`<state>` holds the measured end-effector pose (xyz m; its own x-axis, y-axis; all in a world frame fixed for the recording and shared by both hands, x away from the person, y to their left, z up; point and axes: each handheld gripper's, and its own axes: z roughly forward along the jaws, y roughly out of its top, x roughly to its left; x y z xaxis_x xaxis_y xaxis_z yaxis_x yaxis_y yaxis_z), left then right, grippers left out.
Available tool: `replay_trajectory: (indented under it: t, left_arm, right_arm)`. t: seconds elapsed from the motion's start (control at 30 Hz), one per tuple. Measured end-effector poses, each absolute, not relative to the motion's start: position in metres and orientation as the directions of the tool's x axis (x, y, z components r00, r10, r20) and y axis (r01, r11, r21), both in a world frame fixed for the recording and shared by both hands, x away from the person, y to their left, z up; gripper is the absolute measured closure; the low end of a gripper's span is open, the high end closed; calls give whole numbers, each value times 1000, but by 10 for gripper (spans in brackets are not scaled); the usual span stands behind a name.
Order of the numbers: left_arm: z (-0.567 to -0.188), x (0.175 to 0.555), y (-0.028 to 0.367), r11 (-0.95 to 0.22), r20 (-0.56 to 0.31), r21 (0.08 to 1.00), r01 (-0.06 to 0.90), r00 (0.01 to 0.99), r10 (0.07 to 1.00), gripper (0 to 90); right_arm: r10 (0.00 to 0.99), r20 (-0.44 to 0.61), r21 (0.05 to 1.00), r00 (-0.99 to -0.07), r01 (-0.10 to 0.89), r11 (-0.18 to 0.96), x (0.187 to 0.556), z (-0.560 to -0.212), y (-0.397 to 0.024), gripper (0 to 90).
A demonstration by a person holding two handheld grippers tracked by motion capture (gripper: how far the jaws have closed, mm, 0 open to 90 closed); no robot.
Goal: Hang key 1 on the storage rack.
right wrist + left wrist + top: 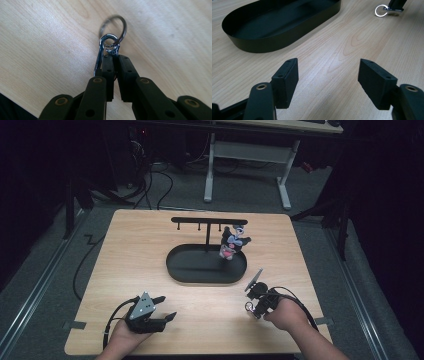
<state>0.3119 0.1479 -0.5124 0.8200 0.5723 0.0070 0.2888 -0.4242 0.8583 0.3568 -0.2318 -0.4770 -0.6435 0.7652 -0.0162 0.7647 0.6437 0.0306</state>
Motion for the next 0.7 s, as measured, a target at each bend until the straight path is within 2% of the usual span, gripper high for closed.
replay_trajectory:
  t: [0.23,0.7]
  left_arm:
    - [-513,312,147,-426,9,858,288,820,572,336]
    - [-512,313,150,-413,8,865,285,815,579,337]
  right_arm:
    - [763,-26,54,-646,761,647,356,-466,-240,849]
    - [746,-54,30,-664,746,666,357,-448,-242,849]
